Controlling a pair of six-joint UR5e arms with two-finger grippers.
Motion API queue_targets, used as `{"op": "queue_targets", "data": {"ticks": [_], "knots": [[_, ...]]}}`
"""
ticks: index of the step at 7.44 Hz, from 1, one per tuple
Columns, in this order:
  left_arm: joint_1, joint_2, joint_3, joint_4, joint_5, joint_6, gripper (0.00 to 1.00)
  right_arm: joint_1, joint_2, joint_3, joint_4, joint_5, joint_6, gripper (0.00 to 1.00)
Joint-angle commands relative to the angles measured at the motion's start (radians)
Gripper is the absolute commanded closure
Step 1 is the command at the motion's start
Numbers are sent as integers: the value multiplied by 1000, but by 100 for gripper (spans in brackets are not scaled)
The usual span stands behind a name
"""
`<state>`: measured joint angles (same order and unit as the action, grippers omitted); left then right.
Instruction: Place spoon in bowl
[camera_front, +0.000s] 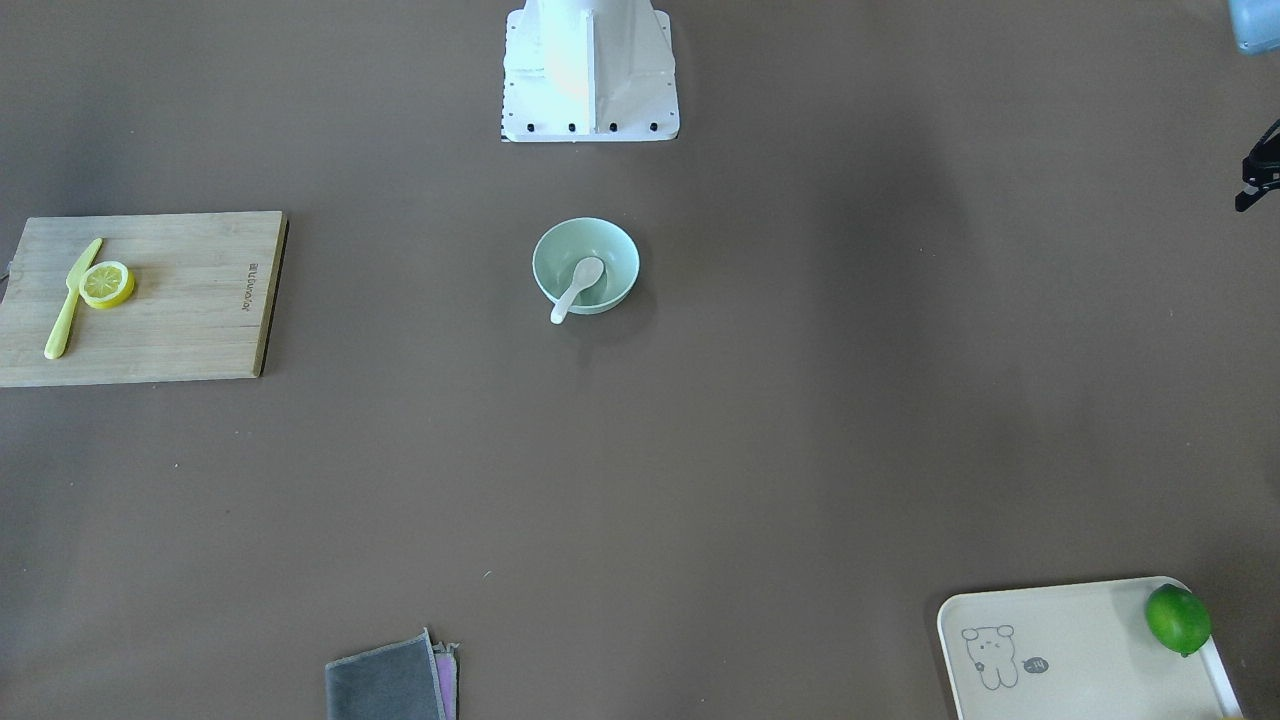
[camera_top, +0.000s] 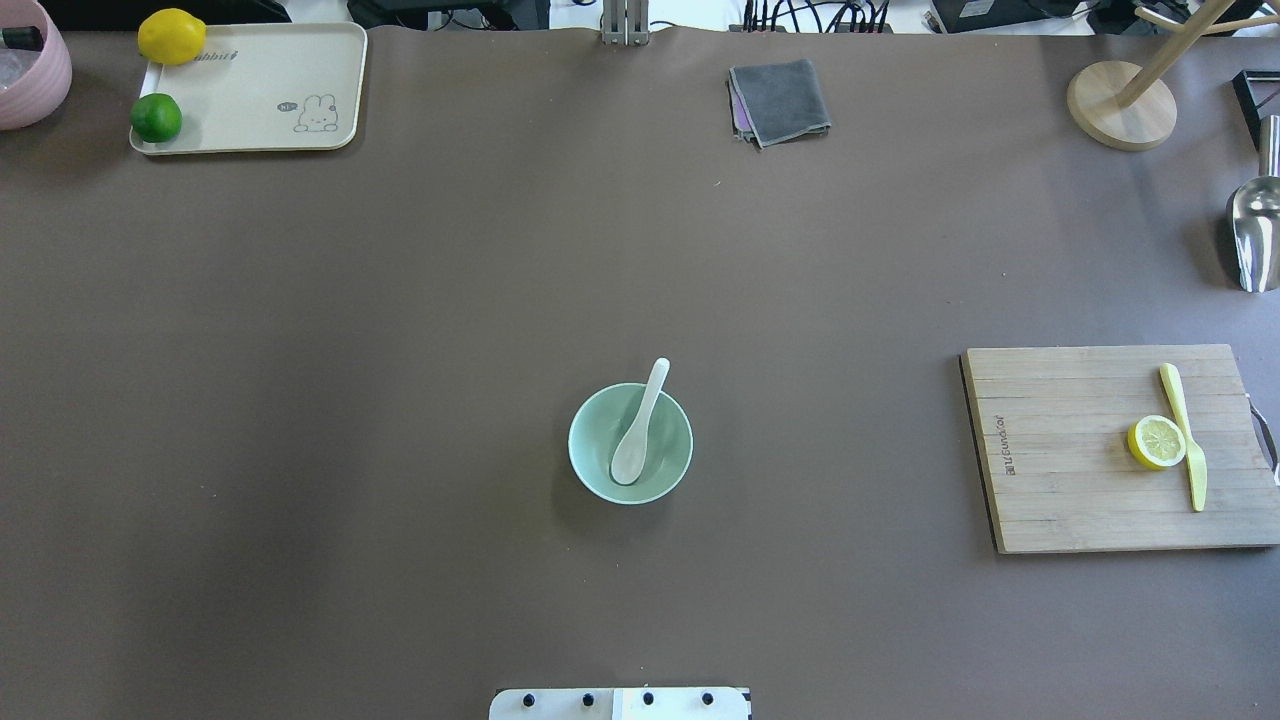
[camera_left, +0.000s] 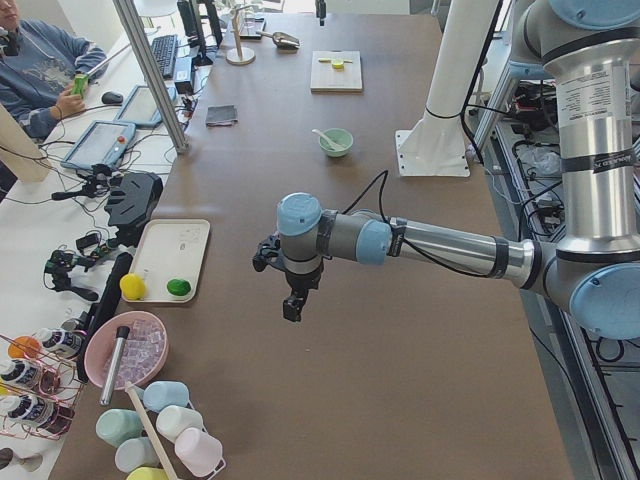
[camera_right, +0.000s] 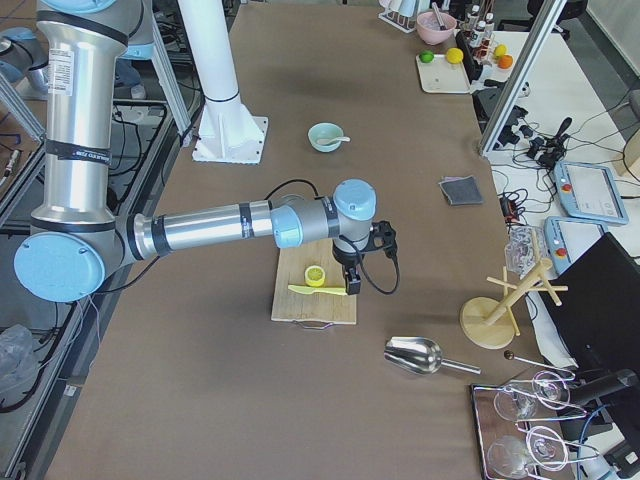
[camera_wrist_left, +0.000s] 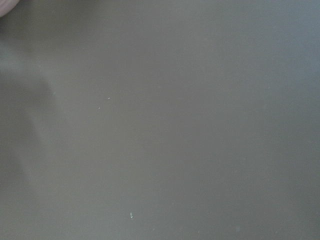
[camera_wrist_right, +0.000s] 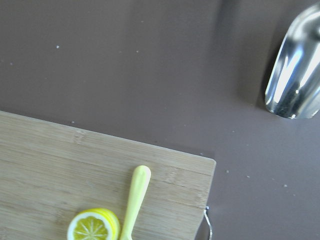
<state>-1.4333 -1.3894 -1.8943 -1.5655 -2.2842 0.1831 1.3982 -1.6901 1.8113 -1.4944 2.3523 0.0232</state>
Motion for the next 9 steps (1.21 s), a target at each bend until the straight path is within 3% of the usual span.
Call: {"op": "queue_targets", "data": {"ticks": [1, 3, 7, 9], "knots": [[-70, 12, 0, -4, -6, 6, 2, 64, -3, -47, -27, 5, -107, 0], [-78, 10, 24, 7, -79, -7, 2, 74, 7, -44, -64, 5, -155, 0], [-101, -2, 9, -2, -75, -1, 2, 99, -6, -9, -55, 62, -152, 0], [-101, 4, 9, -2, -80, -1, 2, 120, -13, 2, -53, 47, -152, 0]]}}
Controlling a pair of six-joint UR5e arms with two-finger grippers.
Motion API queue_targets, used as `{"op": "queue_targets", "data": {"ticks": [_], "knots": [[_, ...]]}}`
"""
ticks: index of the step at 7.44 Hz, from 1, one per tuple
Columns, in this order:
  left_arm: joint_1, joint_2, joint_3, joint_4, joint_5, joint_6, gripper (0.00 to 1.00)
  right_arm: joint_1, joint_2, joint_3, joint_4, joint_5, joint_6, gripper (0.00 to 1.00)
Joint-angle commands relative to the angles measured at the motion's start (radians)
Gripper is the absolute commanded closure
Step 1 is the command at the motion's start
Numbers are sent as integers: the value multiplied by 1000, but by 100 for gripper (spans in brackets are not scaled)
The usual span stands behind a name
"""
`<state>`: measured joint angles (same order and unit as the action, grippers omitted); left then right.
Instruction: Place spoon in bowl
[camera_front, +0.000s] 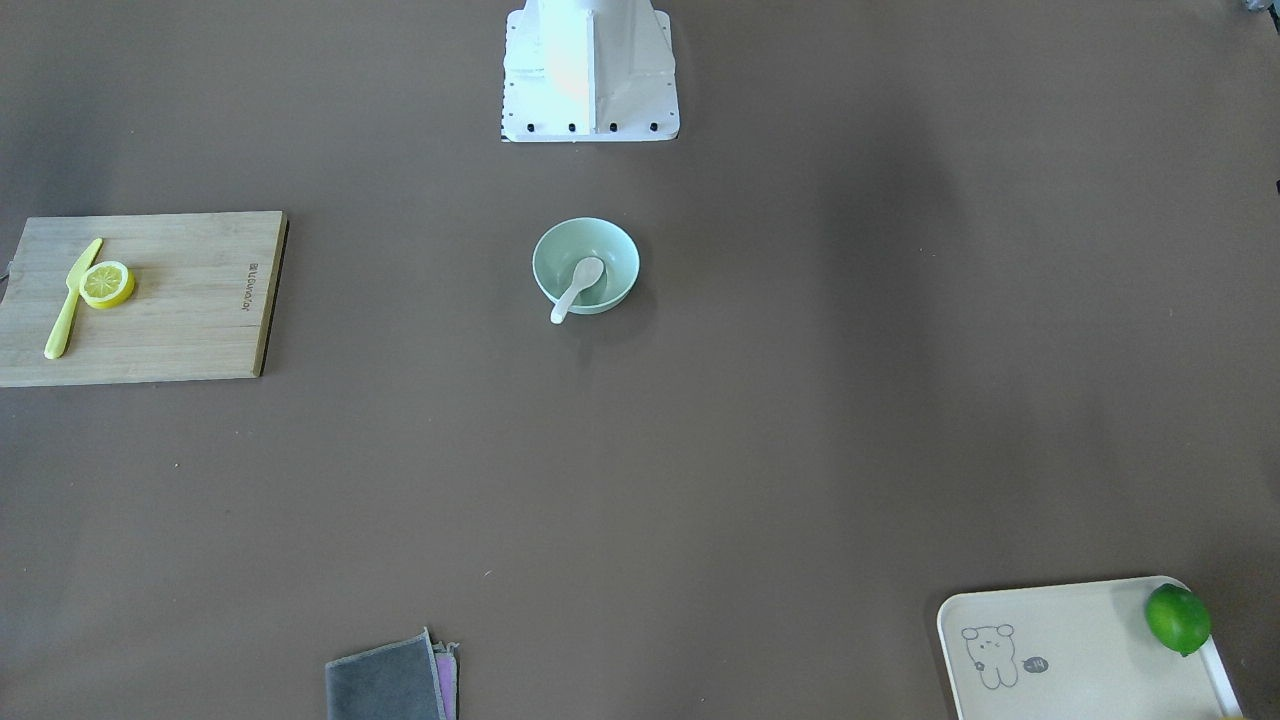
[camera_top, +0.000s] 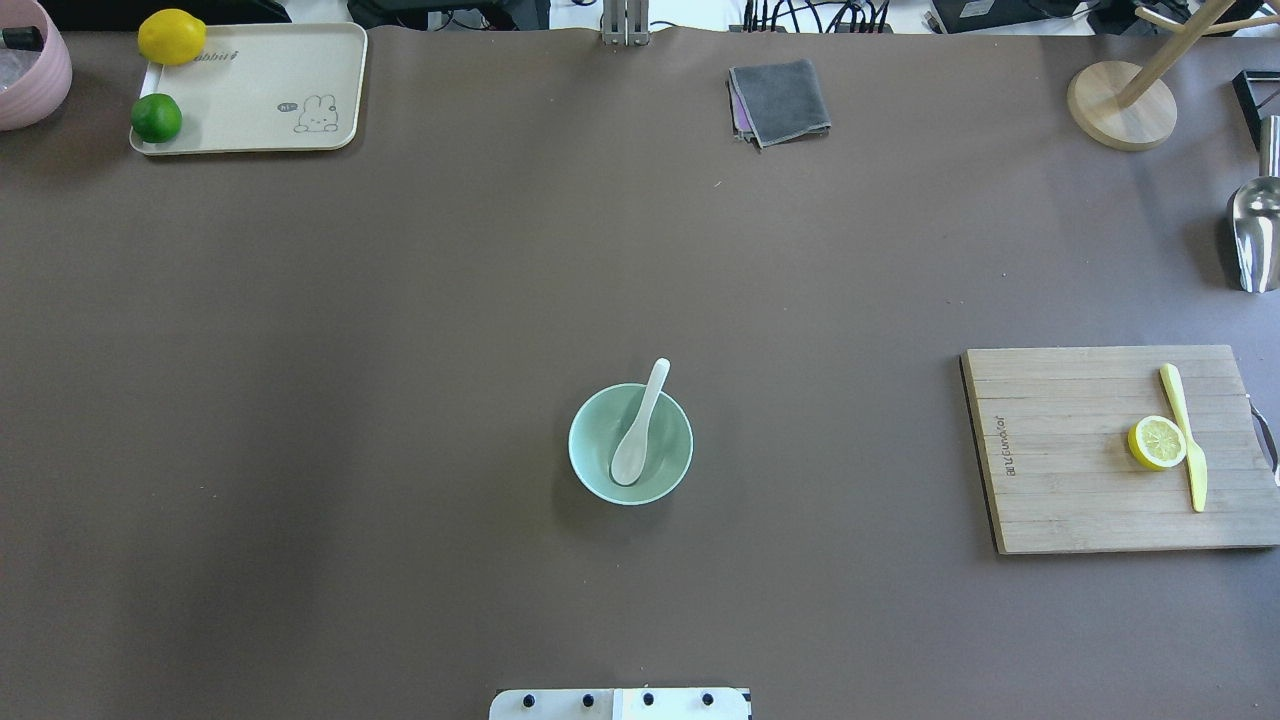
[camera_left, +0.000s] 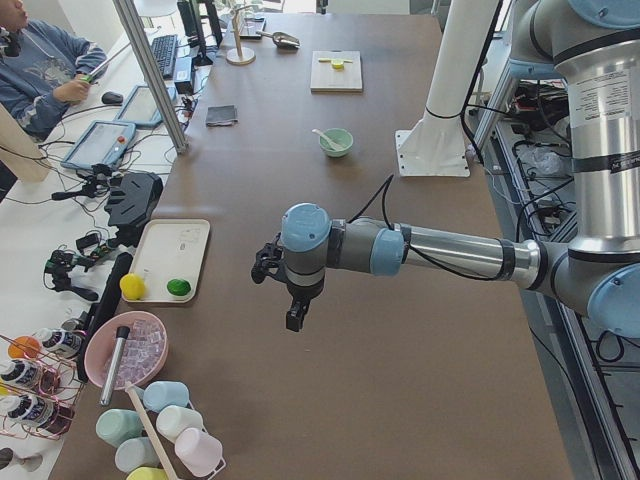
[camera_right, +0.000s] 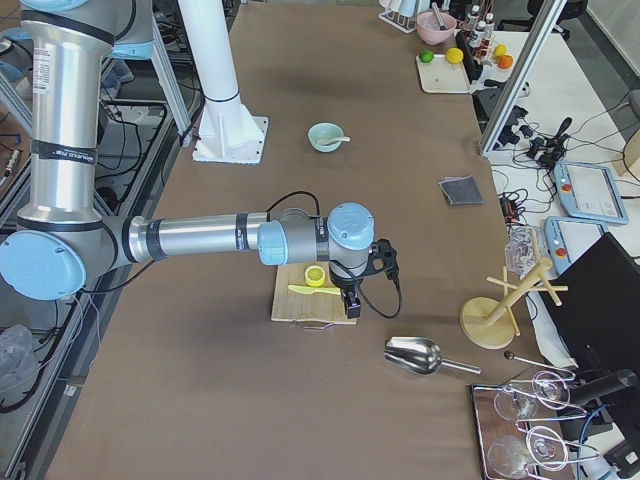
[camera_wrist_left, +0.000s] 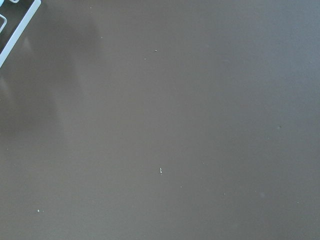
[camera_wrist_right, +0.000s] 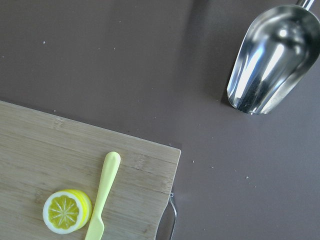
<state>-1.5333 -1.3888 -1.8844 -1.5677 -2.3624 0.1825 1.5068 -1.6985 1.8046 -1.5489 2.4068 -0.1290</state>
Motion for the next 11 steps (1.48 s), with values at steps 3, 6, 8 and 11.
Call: {"op": "queue_targets", "data": {"ticks": [3, 6, 8, 11], "knots": [[-1, 0, 1, 0, 6, -1, 2, 12, -59, 36, -5, -64, -3, 0], [-17, -1, -15, 2, 6, -3, 2, 18, -52, 32, -22, -83, 5, 0], [-28, 8, -47, 2, 8, -3, 2, 21, -59, 25, -26, -87, 14, 0], [-57, 13, -51, 8, 8, -3, 2, 27, -73, 30, -25, -86, 14, 0]]}}
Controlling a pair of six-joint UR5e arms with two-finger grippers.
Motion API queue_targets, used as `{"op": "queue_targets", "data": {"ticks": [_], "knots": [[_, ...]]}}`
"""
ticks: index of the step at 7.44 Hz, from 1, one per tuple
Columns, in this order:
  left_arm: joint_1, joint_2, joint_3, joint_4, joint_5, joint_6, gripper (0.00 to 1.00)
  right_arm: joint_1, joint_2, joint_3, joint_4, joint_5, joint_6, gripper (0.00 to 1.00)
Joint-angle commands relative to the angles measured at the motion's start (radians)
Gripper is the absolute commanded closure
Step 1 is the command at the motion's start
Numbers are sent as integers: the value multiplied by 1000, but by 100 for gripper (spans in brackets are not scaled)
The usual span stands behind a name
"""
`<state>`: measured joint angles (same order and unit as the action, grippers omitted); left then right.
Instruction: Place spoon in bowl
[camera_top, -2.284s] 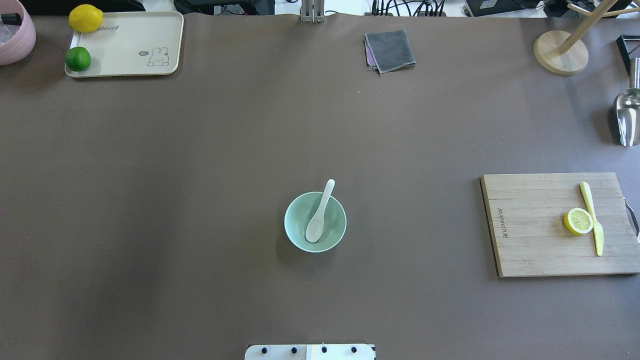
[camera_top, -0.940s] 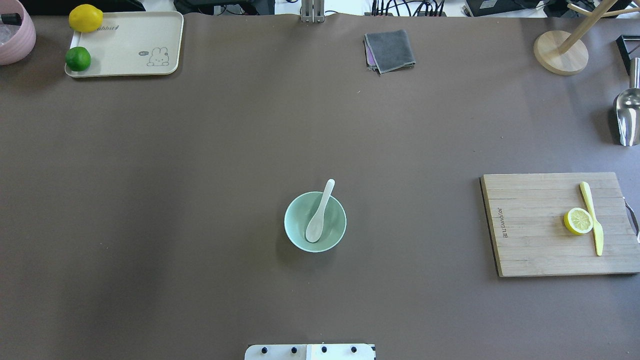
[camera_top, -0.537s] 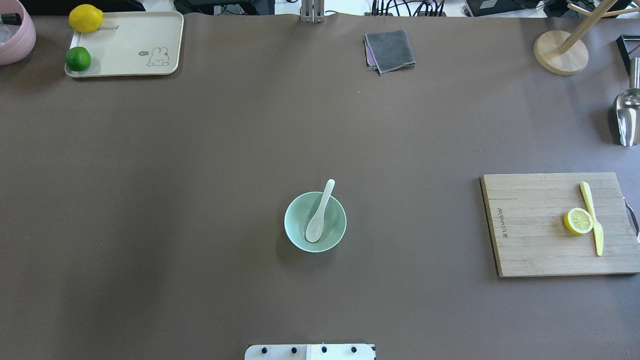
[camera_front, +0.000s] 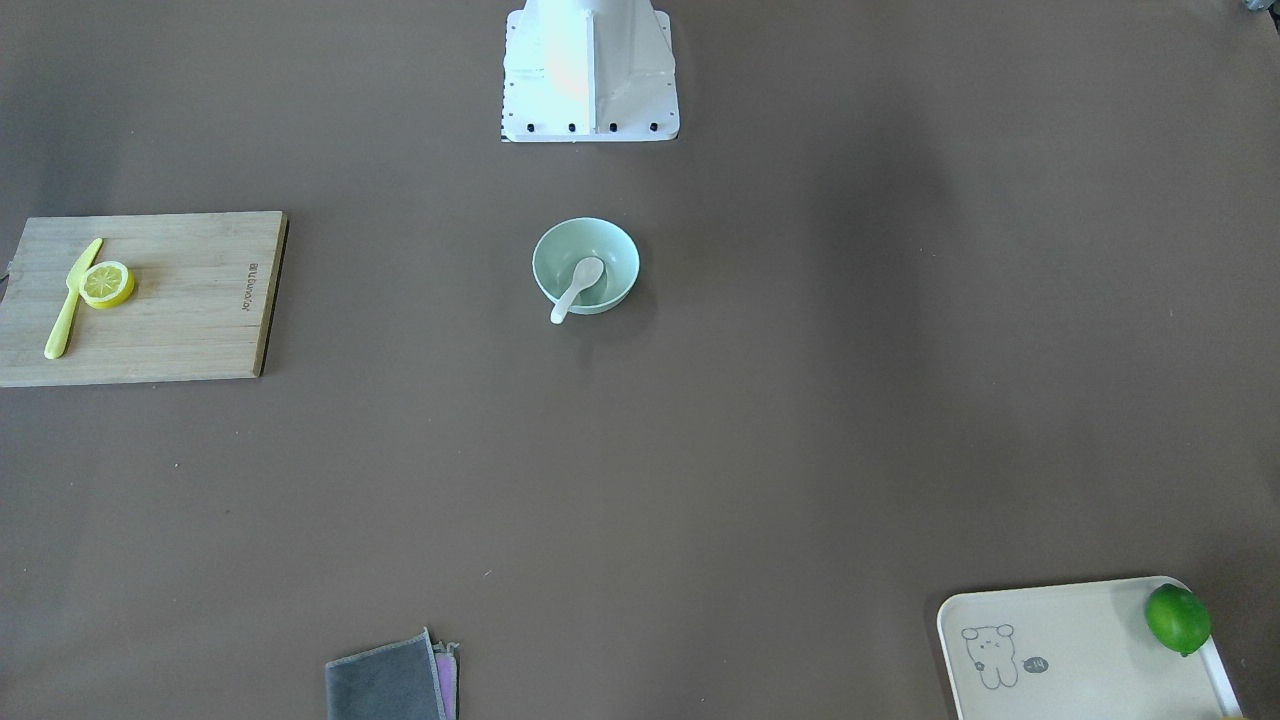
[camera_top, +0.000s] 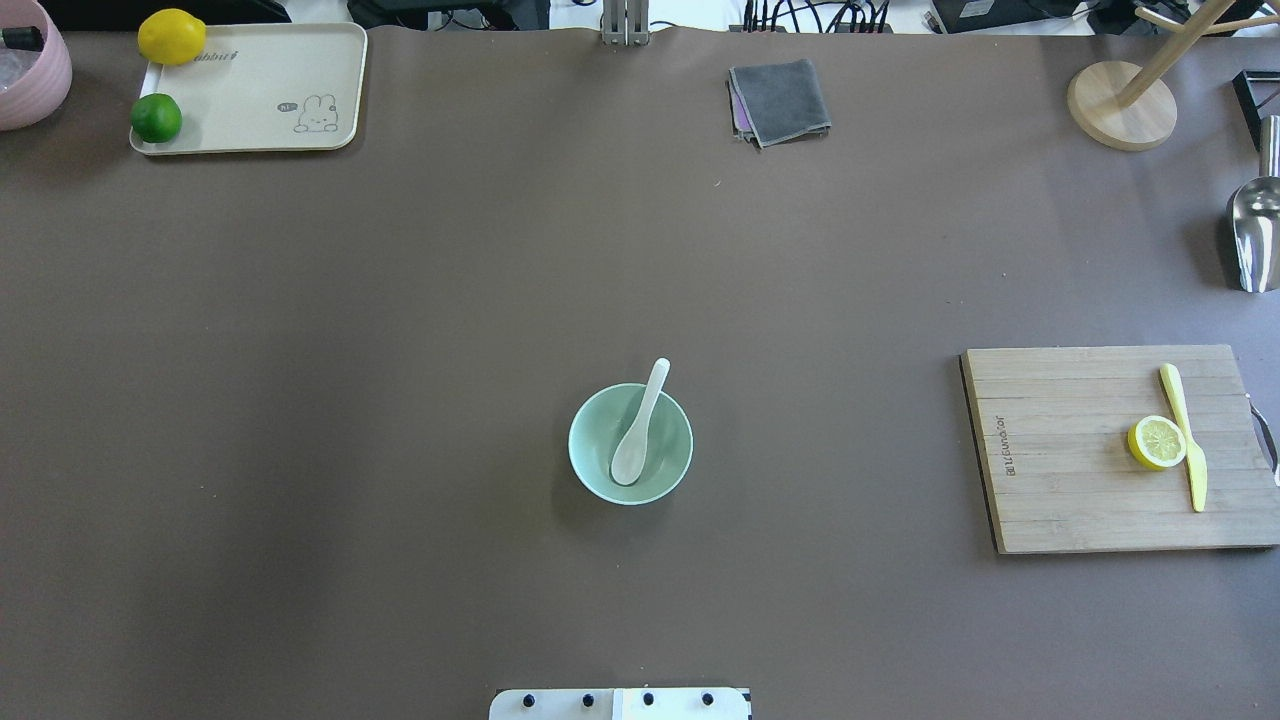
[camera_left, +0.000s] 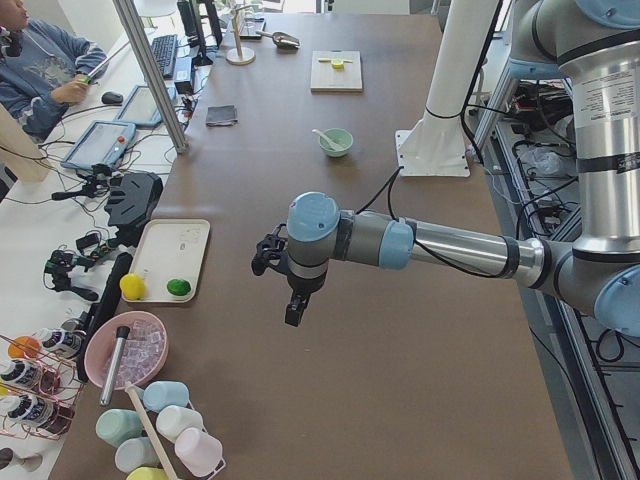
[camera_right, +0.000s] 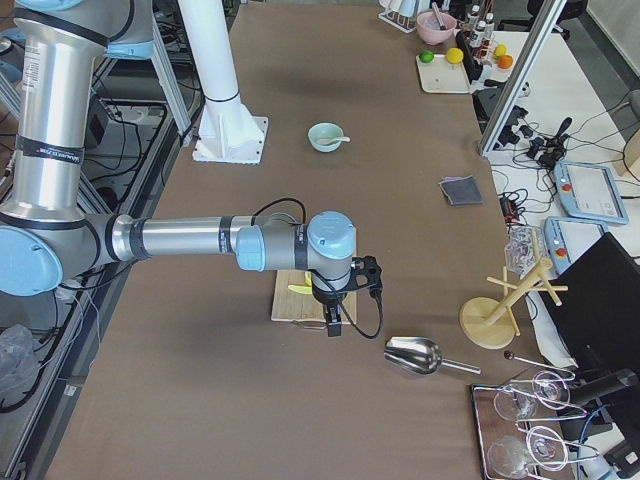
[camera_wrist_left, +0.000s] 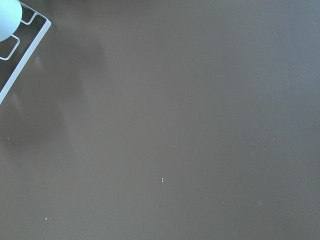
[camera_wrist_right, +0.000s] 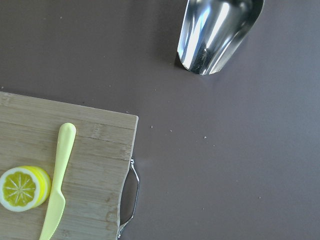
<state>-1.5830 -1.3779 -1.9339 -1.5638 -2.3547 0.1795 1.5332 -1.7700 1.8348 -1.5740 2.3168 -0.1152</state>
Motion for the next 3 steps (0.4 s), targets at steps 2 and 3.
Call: {"op": "queue_targets", "data": {"ticks": [2, 3], "knots": [[-15, -6, 3, 5, -1, 0, 2, 2, -16, -2, 0, 0, -12, 0], [-12, -15, 3, 7, -3, -1, 2, 1, -19, 12, 0, 6, -12, 0]]}}
